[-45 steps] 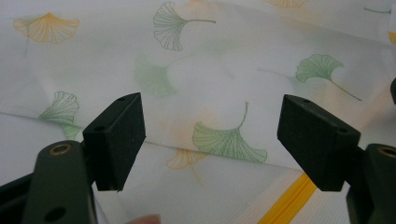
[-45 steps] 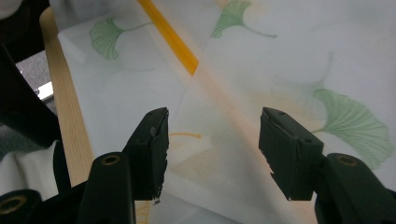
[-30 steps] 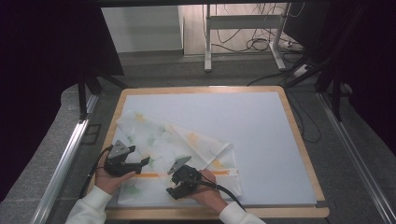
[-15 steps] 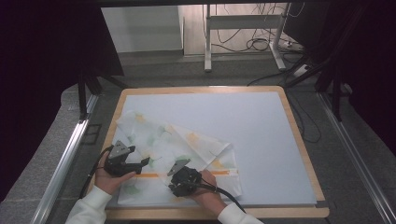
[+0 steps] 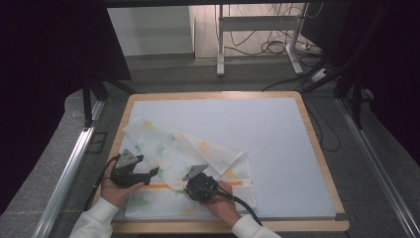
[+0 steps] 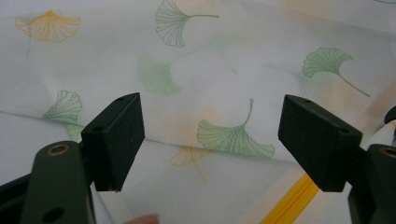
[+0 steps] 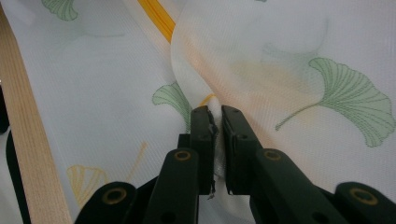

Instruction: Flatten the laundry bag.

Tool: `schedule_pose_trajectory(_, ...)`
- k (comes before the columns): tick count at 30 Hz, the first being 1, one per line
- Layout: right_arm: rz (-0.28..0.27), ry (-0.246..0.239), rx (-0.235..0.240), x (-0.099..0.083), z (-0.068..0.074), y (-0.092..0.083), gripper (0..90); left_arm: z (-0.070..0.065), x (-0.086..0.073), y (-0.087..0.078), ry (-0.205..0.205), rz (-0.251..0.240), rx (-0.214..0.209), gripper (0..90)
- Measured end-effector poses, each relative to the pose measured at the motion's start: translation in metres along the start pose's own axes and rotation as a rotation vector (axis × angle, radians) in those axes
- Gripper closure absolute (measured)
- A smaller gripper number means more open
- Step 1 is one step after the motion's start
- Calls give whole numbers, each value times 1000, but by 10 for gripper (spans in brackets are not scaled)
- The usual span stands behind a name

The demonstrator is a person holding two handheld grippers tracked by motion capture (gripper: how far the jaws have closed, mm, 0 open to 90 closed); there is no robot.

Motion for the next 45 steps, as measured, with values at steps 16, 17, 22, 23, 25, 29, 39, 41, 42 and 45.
schedule_pose_trajectory(16,-80,34,7,13,-10,-17,855,1,1,-1,-8,-8,0,224)
schedule_pose_trajectory(17,-89,30,4,14,-11,-19,855,1,1,-1,-10,-8,1,225)
schedule_pose_trajectory(22,-119,44,6,20,-19,-28,856,0,1,-1,-10,-7,2,225)
schedule_pose_trajectory(23,-126,48,7,22,-22,-30,857,0,1,-1,-10,-7,2,225)
schedule_pose_trajectory(25,-137,53,7,24,-25,-33,857,-1,1,-1,-10,-7,3,226)
schedule_pose_trajectory(29,-153,59,4,28,-33,-40,857,-1,1,-1,-7,-6,3,226)
schedule_pose_trajectory(39,-167,83,-7,30,-44,-45,858,-1,1,-1,-4,-6,2,227)
schedule_pose_trajectory(41,-168,89,-10,30,-47,-46,859,-1,1,-1,-4,-5,2,227)
schedule_pose_trajectory(42,-170,90,-12,31,-48,-47,858,-1,1,-1,-3,-7,6,227)
schedule_pose_trajectory(45,-174,98,-18,31,-52,-47,858,0,2,-2,-7,-16,11,230)
Point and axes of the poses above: each handheld gripper's, and its own axes: y roughly forward along the jaws, x roughly out of its top, z roughly to its left, the point moved 7 cm from there along y, roughly forward along the jaws, and after that the axes turned 6 degrees about y, right-handed, at the moved point
